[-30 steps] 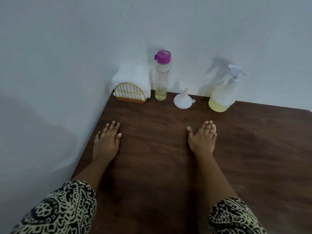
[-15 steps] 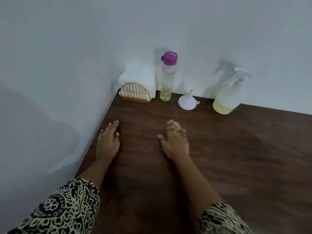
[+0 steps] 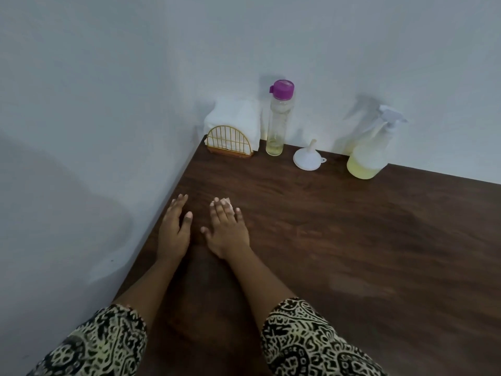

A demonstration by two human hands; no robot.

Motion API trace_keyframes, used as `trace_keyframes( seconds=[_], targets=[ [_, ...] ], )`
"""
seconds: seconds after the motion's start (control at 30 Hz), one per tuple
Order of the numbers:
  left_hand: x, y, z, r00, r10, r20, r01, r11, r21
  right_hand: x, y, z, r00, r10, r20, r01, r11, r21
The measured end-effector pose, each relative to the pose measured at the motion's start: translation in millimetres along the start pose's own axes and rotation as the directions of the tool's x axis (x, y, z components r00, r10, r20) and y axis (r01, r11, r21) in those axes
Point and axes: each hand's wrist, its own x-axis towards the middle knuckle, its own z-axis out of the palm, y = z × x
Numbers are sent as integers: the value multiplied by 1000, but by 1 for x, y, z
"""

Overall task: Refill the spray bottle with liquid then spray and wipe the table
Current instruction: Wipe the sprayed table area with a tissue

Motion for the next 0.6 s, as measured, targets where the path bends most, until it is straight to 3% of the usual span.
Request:
trace_keyframes(
  seconds=[0.1, 0.2, 0.3, 0.37, 0.43, 0.5, 0.6],
  targets=[
    [-26, -5, -12, 1000, -3, -30, 2, 1000, -15, -25, 44, -5, 993, 91, -79, -89, 996, 22],
    [-46, -10, -15, 1000, 12, -27, -11, 999, 35, -71, 112, -10, 918, 356, -172, -351, 934, 60],
    [-62, -9, -15, 1000, -15, -6, 16, 991, 134, -90, 128, -17, 848, 520, -97, -511, 853, 110],
    [-74, -5, -12, 999, -43, -32, 47, 986, 158, -81, 105, -16, 839, 536, -96, -522, 841, 141],
    [-88, -2, -13, 993, -76, -87, 90, 983, 163, -74, 66, -6, 918, 384, -94, -372, 920, 126],
    [-103, -2, -16, 994, -48, -101, 67, 977, 203, -76, 20, 12, 993, 103, -55, -98, 991, 88],
    [-124, -6, -19, 999, -15, -51, 30, 954, 300, -99, -11, 27, 984, -172, 38, 172, 985, 12]
  ],
)
